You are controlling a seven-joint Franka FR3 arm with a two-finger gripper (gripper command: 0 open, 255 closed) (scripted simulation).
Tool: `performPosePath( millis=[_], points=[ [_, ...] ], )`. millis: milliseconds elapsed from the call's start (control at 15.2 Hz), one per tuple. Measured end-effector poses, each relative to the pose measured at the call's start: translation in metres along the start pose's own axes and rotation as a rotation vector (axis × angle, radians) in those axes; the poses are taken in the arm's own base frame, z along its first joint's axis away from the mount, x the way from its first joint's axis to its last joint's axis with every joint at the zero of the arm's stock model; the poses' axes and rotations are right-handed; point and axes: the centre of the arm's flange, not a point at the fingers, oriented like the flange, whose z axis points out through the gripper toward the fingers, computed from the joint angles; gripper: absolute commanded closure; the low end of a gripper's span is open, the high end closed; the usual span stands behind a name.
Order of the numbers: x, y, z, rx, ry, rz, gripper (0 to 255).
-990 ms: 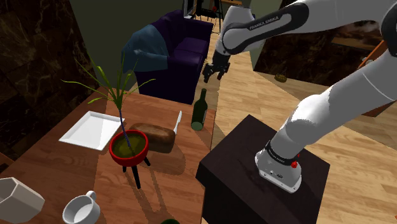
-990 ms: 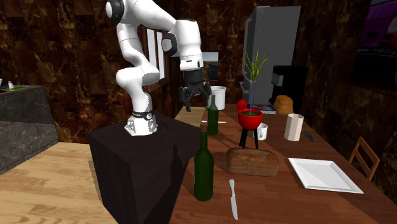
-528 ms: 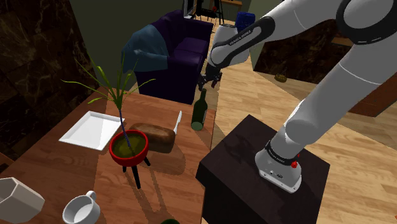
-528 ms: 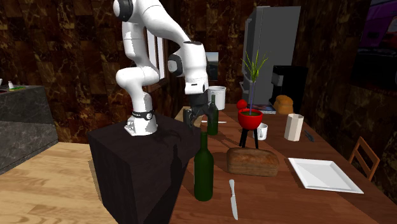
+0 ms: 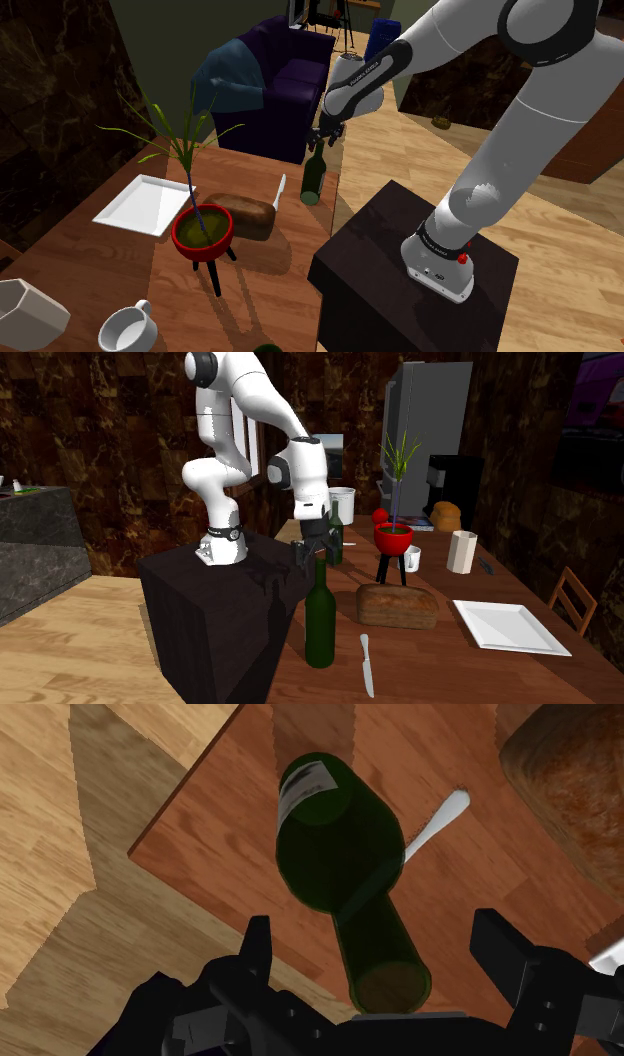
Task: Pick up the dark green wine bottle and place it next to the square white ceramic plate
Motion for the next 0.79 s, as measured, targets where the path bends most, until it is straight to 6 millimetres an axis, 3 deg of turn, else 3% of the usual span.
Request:
performPosePath(
  millis=[396, 462, 792],
  points=[
    [0.0000, 0.0003, 0.0039, 0.000, 0.001, 0.000, 0],
    [0.0000, 0.0003, 0.0039, 0.000, 0.001, 0.000, 255],
    [0.0000, 0.0003, 0.0039, 0.000, 0.001, 0.000, 255]
  ],
)
